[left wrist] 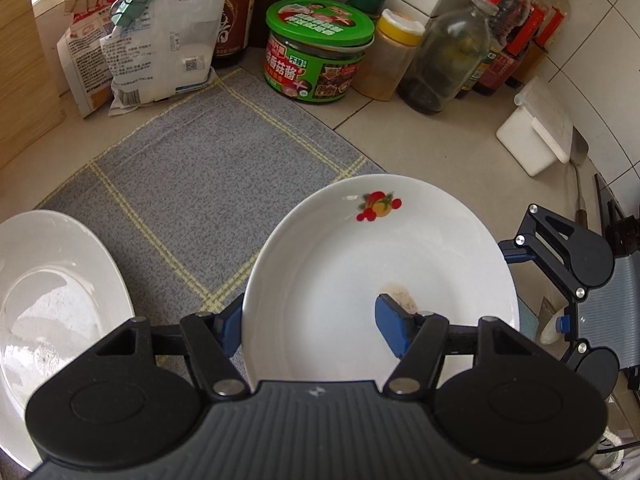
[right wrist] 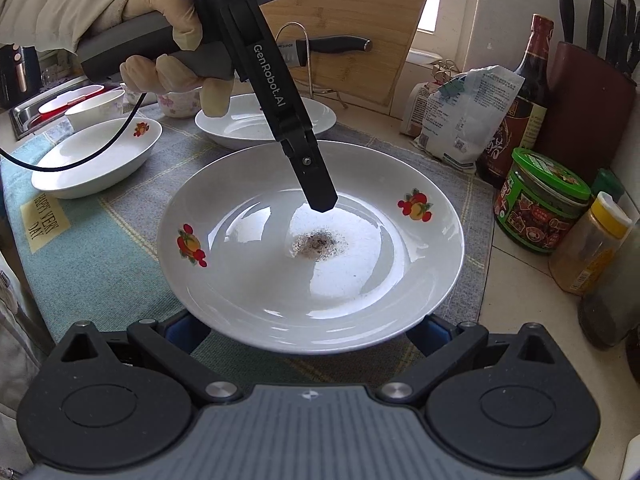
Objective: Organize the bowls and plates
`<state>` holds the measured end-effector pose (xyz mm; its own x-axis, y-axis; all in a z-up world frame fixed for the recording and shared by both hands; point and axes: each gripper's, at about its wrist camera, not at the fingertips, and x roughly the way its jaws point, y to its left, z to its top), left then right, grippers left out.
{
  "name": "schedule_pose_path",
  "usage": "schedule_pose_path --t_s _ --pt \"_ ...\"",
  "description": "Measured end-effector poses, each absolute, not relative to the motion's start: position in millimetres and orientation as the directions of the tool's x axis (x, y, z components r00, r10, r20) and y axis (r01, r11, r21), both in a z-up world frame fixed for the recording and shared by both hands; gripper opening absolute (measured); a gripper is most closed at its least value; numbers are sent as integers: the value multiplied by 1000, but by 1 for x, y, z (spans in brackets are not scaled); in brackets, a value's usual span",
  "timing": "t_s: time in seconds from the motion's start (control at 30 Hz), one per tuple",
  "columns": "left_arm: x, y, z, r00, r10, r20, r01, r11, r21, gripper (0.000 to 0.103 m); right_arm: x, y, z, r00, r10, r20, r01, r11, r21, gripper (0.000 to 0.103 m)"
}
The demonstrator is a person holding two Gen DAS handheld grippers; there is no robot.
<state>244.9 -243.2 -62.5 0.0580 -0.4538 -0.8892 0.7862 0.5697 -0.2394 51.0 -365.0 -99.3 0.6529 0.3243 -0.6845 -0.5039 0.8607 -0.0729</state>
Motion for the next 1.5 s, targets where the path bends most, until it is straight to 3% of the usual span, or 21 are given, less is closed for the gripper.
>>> schedule_pose_path --t_s 1.33,1.5 --pt "269 -279 -91 88 -426 -900 792 578 -197 65 84 -393 -119 628 315 -712 -480 877 -35 103" --pt "265 -276 -87 111 -427 -897 799 575 -175 72 82 -394 -117 633 302 -713 -478 877 -54 103"
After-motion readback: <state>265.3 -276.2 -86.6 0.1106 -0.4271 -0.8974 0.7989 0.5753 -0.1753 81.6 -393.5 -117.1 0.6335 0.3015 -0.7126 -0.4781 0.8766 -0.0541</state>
